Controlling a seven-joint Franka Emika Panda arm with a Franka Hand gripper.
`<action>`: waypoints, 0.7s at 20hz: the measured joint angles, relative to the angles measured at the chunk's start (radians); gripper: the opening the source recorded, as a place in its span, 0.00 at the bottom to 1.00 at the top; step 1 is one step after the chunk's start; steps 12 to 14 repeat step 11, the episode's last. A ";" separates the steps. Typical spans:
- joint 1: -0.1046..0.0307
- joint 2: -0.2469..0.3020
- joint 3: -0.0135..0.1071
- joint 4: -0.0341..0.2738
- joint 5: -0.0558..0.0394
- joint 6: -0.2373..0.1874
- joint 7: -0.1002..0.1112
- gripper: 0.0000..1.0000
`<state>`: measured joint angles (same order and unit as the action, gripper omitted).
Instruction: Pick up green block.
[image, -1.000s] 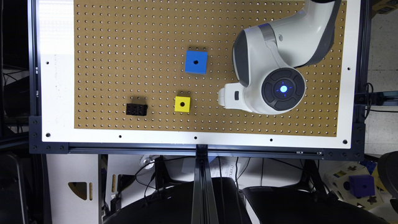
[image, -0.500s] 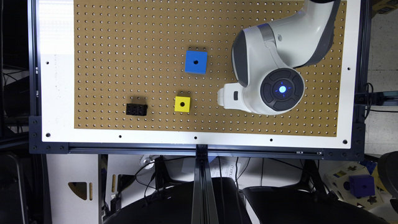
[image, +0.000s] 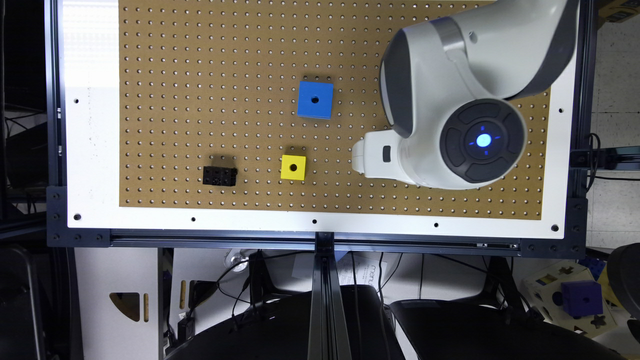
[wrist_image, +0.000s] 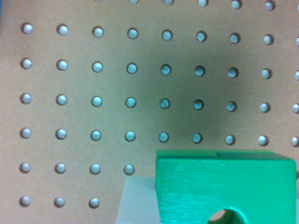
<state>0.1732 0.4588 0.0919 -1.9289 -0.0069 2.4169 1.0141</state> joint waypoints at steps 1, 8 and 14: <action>0.000 -0.011 0.000 0.000 0.0000 -0.011 0.000 0.00; 0.000 -0.070 0.000 0.000 0.0003 -0.069 0.002 0.00; 0.000 -0.070 0.000 -0.001 0.0003 -0.069 0.002 0.00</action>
